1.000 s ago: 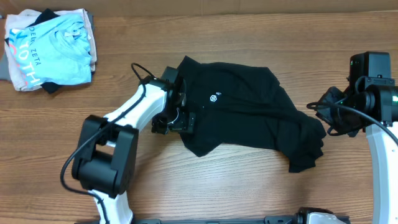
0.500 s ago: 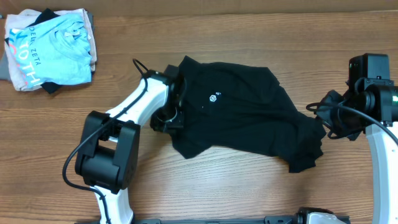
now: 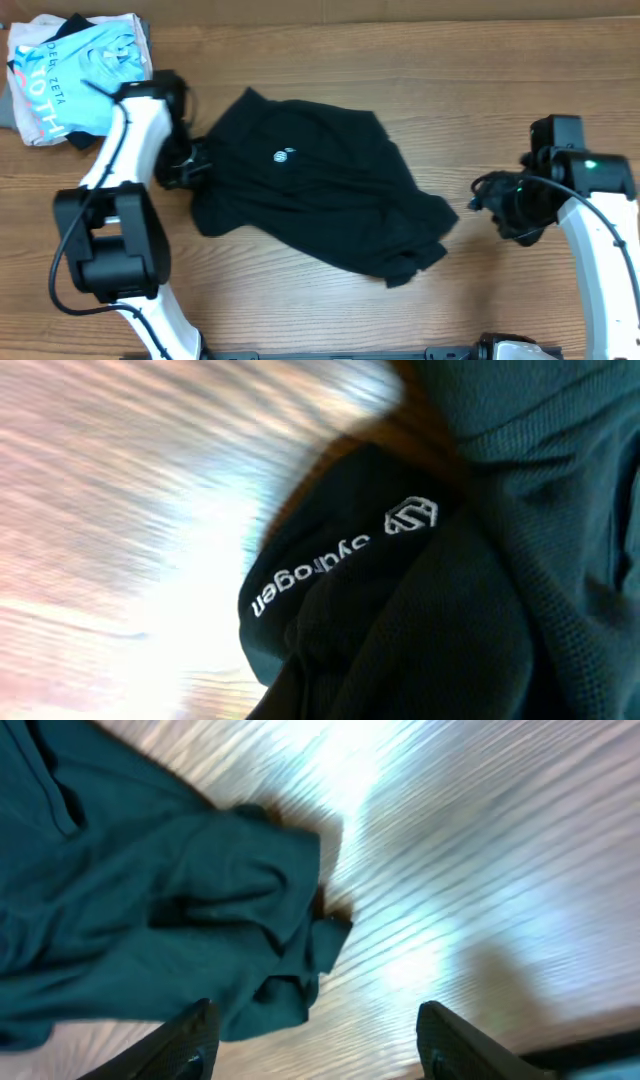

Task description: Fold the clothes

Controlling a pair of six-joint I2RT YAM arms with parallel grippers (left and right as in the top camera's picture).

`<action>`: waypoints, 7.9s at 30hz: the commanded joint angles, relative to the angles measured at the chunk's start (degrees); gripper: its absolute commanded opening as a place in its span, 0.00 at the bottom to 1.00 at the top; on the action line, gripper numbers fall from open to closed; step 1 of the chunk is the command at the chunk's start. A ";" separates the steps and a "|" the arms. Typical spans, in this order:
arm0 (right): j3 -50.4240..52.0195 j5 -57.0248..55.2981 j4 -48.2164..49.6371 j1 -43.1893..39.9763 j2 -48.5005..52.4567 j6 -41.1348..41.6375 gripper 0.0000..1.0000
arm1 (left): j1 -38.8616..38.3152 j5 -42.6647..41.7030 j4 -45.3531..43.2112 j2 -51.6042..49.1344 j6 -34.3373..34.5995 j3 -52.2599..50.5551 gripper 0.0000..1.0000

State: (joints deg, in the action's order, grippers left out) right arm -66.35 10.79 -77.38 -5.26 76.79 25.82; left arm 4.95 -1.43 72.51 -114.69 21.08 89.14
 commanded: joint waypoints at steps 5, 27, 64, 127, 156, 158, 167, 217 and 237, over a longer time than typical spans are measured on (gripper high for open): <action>11.26 11.50 9.55 0.72 -0.20 -3.74 0.66 | 3.67 0.70 0.11 -0.57 1.20 1.14 0.04; 16.63 6.43 29.94 6.54 20.35 3.37 0.70 | 3.61 0.37 0.96 -0.59 0.79 1.07 0.11; -26.67 -3.45 33.14 -2.34 20.37 -1.49 0.82 | 3.61 -0.11 0.09 -0.59 0.79 1.05 0.19; 10.58 -4.09 34.64 -3.06 22.23 -3.34 0.53 | -15.10 -16.11 -10.21 -0.70 -3.50 -11.10 0.59; 10.47 -2.95 31.08 -3.06 22.25 -3.39 0.51 | -15.10 -16.00 -12.00 -0.70 -3.50 -11.10 0.61; 10.47 -2.25 31.87 -3.06 22.23 -3.37 0.52 | -15.10 -16.00 -12.48 -0.70 -3.48 -11.10 0.61; 11.23 -2.16 36.26 -3.06 22.25 -3.39 0.49 | -15.10 -15.98 -12.61 -0.70 -3.52 -11.10 0.61; -14.56 -12.83 2.03 -3.06 21.92 -3.17 0.83 | -10.34 -5.64 1.27 15.58 0.17 -10.10 0.12; 4.74 11.17 27.69 -3.06 22.03 -20.61 0.85 | -10.12 -5.60 -3.89 15.58 0.15 -15.19 0.22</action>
State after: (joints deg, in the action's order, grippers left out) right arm -63.35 16.99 -51.66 -8.21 98.96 9.80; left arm -4.89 -7.64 68.90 -98.98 20.86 74.37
